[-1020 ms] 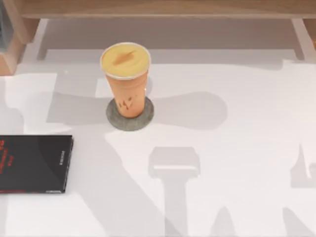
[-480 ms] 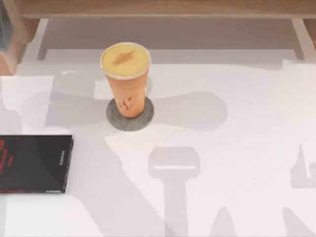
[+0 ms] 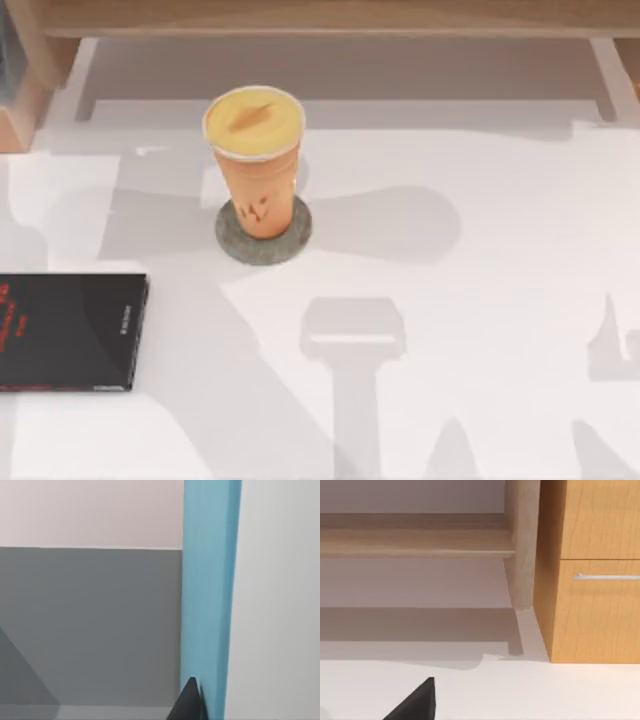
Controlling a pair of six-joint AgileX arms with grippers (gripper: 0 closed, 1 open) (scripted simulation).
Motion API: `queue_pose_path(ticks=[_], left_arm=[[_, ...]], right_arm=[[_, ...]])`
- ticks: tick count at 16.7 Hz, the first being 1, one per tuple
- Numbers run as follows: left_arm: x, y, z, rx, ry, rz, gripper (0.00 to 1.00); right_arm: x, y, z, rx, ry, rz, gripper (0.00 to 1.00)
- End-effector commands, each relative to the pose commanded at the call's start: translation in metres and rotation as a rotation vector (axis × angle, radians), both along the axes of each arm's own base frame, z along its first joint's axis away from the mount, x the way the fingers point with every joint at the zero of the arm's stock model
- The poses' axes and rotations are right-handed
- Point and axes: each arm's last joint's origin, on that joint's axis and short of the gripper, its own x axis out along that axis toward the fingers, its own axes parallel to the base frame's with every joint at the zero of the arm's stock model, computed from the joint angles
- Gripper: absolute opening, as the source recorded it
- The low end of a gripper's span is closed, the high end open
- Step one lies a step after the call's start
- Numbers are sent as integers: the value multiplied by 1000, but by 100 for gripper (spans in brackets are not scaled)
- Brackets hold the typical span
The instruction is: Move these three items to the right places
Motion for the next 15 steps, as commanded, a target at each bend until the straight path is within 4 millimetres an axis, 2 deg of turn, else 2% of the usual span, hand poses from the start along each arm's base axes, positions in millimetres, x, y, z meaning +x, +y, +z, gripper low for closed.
queue_pose_path(ticks=[3,6,9,11,13,15], left_arm=[[-2,1,4,15,-9,8,0],[-20,-5,30,123,-73,36,0],[-57,-19,63,325,-158,97,0],[-89,-31,76,499,-190,152,0],[-123,-44,73,687,-179,200,0],[-153,-60,52,879,-124,211,0]], right_arm=[[0,0,0,0,0,0,100],[0,0,0,0,0,0,100],[0,0,0,0,0,0,100],[0,0,0,0,0,0,100],[0,0,0,0,0,0,100],[0,0,0,0,0,0,100]])
